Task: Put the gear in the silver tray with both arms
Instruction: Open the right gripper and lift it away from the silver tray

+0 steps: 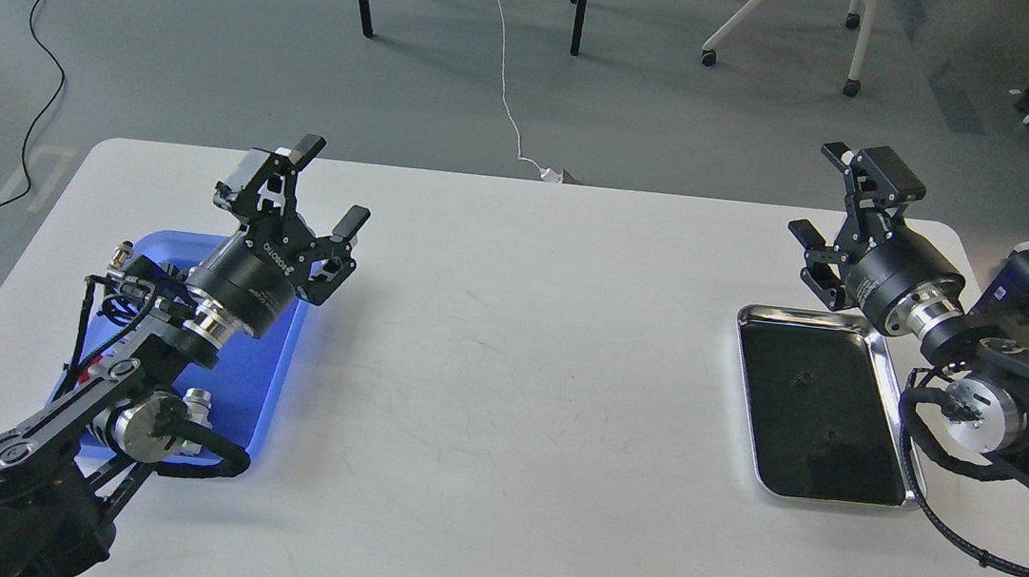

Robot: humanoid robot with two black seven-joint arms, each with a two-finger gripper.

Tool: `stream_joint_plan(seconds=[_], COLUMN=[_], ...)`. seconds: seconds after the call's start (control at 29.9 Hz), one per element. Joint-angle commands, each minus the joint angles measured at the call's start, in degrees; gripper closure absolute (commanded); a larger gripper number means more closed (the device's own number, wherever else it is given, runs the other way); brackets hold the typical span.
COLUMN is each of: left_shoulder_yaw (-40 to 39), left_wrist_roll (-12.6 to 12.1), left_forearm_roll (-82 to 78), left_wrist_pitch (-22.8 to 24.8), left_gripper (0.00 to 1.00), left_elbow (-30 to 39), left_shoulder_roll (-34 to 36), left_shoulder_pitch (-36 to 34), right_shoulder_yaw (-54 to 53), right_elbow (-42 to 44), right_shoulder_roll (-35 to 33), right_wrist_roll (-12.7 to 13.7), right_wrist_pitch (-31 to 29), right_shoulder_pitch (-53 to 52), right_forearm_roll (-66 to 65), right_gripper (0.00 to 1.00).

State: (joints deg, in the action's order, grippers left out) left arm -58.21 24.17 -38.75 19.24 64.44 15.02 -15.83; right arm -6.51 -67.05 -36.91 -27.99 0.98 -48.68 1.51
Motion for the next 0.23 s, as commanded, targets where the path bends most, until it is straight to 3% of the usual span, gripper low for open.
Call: stream_joint_plan(seconds=[0.0, 0.2], left_shoulder_yaw=[-0.15, -0.15], left_wrist_roll=[0.0, 0.0], left_forearm_roll=[0.08, 0.08], left_wrist_pitch=[-0.08, -0.17], left_gripper=[0.02, 0.02], left_elbow=[-0.11, -0.11], left_shoulder_roll=[-0.26, -0.87], left_shoulder_pitch=[0.01, 0.01], right_shoulder_yaw=[-4.98, -7.81], right_elbow=[1.31, 0.61], right_shoulder_roll=[2.54, 3.07], right_wrist_roll=[-0.01, -0.01], right_wrist_pitch=[-0.1, -0.54], right_shoulder_pitch=[3.85, 5.62], right_forearm_roll=[-0.1, -0.98], right_gripper=[0.01, 0.01])
